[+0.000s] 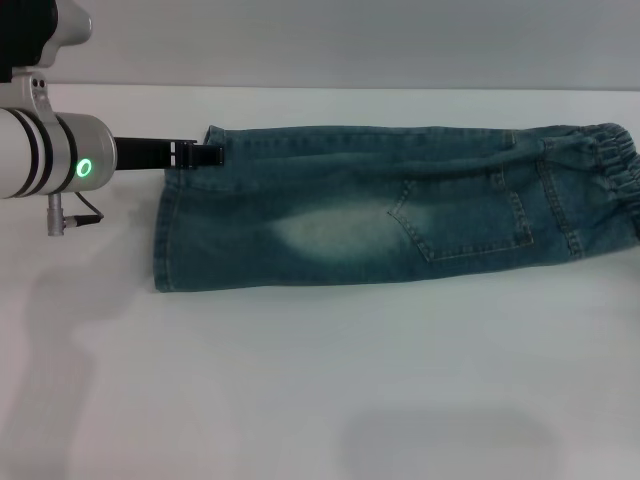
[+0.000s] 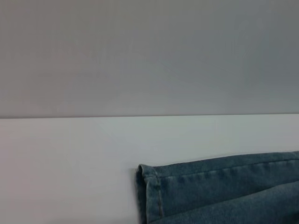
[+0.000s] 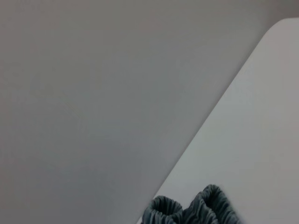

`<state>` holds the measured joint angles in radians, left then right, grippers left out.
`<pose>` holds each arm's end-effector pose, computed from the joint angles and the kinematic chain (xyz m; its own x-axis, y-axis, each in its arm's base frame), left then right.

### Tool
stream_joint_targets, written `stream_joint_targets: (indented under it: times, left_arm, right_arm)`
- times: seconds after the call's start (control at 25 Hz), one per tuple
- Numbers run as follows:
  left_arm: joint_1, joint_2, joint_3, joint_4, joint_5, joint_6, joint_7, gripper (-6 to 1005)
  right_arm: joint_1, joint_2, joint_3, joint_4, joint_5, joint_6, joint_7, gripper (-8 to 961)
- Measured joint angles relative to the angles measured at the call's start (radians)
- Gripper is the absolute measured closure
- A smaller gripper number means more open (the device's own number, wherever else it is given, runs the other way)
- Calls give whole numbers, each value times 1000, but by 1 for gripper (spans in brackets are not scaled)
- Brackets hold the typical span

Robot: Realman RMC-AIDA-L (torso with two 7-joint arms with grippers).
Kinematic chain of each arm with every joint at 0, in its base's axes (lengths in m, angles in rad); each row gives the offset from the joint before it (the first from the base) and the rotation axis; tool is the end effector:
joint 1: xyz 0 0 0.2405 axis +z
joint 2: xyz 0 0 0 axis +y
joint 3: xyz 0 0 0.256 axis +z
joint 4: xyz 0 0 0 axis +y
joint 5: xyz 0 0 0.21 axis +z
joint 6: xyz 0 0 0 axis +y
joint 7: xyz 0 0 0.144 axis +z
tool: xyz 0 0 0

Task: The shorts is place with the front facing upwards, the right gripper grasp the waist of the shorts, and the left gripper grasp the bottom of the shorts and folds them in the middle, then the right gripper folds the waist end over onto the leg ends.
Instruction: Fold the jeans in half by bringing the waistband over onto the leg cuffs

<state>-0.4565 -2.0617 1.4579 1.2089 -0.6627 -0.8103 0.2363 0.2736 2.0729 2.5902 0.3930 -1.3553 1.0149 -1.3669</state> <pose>-0.2185 0.4033 0.0015 0.5433 0.6973 0.4675 0.8063 -0.2784 -0.5219 0.4079 0.2929 0.0399 -0.2157 -0.2881 -0.9330 -0.9750 0.1163 0.1895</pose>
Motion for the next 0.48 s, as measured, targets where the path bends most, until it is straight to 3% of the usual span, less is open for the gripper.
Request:
stream_joint_targets:
  times: [0.48]
  left_arm:
    - [-1,1,12,0,-4,-9,9,170]
  right_arm:
    - [27,-2,-4,-21,-8,-11,-1,119]
